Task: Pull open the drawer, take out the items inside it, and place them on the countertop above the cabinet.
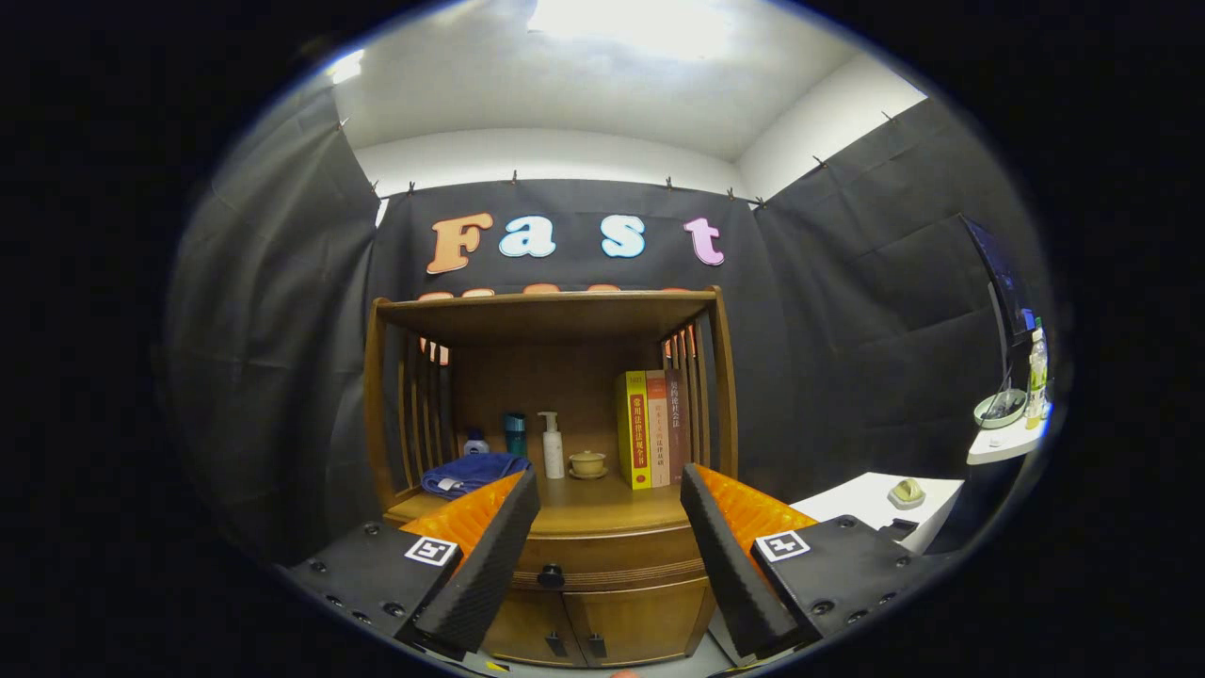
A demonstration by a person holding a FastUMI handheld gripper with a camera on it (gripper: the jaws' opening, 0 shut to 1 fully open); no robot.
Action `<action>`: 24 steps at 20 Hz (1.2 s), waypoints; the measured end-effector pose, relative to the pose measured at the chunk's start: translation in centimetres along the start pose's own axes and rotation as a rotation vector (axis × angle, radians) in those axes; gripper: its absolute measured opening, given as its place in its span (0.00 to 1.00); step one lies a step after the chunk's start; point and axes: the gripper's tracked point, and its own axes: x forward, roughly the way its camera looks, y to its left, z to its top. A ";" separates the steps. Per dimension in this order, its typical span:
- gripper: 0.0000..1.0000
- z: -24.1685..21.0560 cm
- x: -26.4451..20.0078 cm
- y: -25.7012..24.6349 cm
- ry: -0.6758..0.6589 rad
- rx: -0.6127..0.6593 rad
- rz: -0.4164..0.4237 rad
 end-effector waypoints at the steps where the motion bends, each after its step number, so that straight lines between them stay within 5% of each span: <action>1: 0.99 -0.1 0.0 0.1 0.004 0.001 0.002; 18: 0.99 0.7 2.3 3.9 -0.004 0.018 0.052; 24: 0.99 -5.9 4.9 6.0 0.043 0.005 0.075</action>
